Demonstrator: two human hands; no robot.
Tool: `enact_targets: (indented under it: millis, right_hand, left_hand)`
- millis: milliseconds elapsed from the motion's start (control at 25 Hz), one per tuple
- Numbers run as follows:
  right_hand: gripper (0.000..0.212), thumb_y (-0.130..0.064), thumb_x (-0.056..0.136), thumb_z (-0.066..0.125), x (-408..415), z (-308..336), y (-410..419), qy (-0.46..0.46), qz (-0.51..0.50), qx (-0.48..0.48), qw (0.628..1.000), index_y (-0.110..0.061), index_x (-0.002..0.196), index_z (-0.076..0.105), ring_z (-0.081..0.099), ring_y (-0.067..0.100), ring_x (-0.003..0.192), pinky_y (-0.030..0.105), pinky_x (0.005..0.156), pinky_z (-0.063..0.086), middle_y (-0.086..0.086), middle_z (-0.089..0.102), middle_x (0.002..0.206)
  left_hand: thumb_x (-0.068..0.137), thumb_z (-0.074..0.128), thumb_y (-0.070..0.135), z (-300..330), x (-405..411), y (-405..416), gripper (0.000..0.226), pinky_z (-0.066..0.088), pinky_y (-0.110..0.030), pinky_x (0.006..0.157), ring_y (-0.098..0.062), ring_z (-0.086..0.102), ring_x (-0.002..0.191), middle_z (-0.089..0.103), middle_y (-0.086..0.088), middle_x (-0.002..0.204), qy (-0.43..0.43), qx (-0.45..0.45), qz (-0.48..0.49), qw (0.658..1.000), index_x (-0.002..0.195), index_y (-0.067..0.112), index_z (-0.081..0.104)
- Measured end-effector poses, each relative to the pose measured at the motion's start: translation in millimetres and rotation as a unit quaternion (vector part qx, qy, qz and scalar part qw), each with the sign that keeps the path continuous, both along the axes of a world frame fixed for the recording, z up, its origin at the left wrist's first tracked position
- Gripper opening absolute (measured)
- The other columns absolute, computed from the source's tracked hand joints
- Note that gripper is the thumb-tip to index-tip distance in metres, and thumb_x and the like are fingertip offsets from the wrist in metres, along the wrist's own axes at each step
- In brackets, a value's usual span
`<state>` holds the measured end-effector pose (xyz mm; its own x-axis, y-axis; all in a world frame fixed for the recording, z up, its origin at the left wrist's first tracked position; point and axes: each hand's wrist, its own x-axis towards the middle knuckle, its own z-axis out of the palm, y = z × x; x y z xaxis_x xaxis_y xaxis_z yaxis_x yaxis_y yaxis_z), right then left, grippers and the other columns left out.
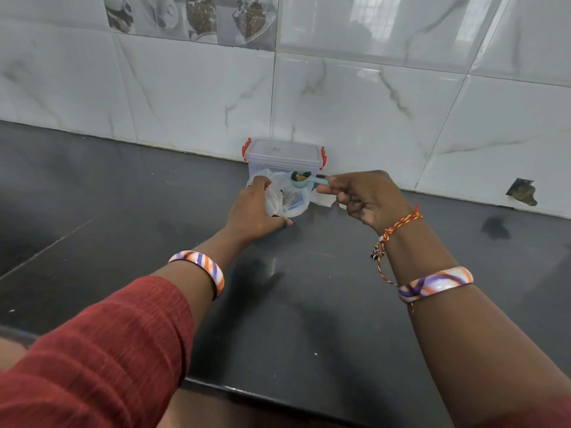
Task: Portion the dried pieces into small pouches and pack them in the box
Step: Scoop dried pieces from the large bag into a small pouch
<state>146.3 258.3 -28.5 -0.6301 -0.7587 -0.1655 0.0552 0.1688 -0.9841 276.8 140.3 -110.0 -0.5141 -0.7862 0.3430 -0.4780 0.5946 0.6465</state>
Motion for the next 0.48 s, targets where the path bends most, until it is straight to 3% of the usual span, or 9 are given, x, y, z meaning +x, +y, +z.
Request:
enact_targets:
  millis: [120, 200, 240, 280, 320, 400, 480]
  right_hand:
    - [0.018, 0.004, 0.087, 0.054, 21, 7, 3, 0.101, 0.014, -0.002, 0.995, 0.014, 0.101, 0.060, 0.042, 0.000, 0.022, 0.011, 0.026, 0.028, 0.018, 0.064, 0.075]
    - [0.019, 0.003, 0.084, 0.055, 28, 4, -1, 0.273, 0.029, 0.006, 0.962, 0.012, 0.095, 0.066, 0.058, 0.003, 0.041, 0.016, 0.043, 0.049, 0.017, 0.067, 0.074]
    - [0.021, 0.000, 0.082, 0.053, 31, 4, -2, 0.390, 0.039, 0.020, 0.920, 0.005, 0.094, 0.070, 0.067, 0.011, 0.061, 0.024, 0.061, 0.056, 0.015, 0.070, 0.082]
    - [0.024, -0.003, 0.081, 0.052, 33, 3, -2, 0.501, 0.043, 0.041, 0.864, -0.004, 0.095, 0.071, 0.068, 0.020, 0.082, 0.028, 0.073, 0.053, 0.013, 0.071, 0.093]
    - [0.027, -0.005, 0.082, 0.050, 36, 3, 0, 0.592, 0.040, 0.064, 0.802, -0.012, 0.099, 0.069, 0.063, 0.028, 0.095, 0.028, 0.075, 0.047, 0.011, 0.069, 0.102]
    - [0.031, -0.007, 0.087, 0.047, 41, 2, 6, 0.716, 0.035, 0.088, 0.692, -0.017, 0.112, 0.061, 0.059, 0.033, 0.099, 0.029, 0.068, 0.034, 0.010, 0.065, 0.106]
    - [0.031, -0.008, 0.091, 0.045, 43, -3, 8, 0.776, 0.032, 0.080, 0.624, -0.017, 0.119, 0.055, 0.061, 0.032, 0.095, 0.029, 0.064, 0.031, 0.009, 0.067, 0.103]
  left_hand:
    - [0.063, 0.084, 0.026, 8, -9, 12, 0.074, 0.045, -0.033, 0.086, -0.022, 0.052, 0.108, 0.052, -0.004, 0.117, 0.049, 0.005, -0.020, 0.999, 0.121, 0.008, 0.043]
    - [0.065, 0.082, 0.022, 13, -15, 18, 0.067, 0.039, -0.027, 0.079, -0.018, 0.049, 0.098, 0.048, -0.002, 0.108, 0.068, 0.011, -0.021, 0.997, 0.118, 0.005, 0.044]
    - [0.066, 0.081, 0.021, 16, -16, 21, 0.066, 0.038, -0.026, 0.079, -0.017, 0.048, 0.096, 0.047, -0.001, 0.107, 0.073, 0.020, -0.020, 0.997, 0.118, 0.005, 0.044]
    - [0.067, 0.081, 0.021, 17, -18, 22, 0.065, 0.038, -0.026, 0.078, -0.017, 0.049, 0.096, 0.048, -0.001, 0.106, 0.081, 0.036, -0.017, 0.996, 0.119, 0.006, 0.044]
    - [0.067, 0.081, 0.022, 19, -20, 22, 0.065, 0.038, -0.027, 0.078, -0.018, 0.051, 0.097, 0.050, 0.000, 0.105, 0.094, 0.055, -0.014, 0.994, 0.119, 0.007, 0.045]
    - [0.070, 0.079, 0.022, 24, -22, 21, 0.063, 0.039, -0.027, 0.077, -0.019, 0.052, 0.096, 0.053, -0.002, 0.105, 0.116, 0.089, -0.002, 0.989, 0.121, 0.007, 0.045]
    - [0.071, 0.077, 0.020, 28, -22, 18, 0.062, 0.039, -0.027, 0.077, -0.020, 0.053, 0.096, 0.056, -0.005, 0.106, 0.125, 0.098, 0.020, 0.987, 0.122, 0.007, 0.046]
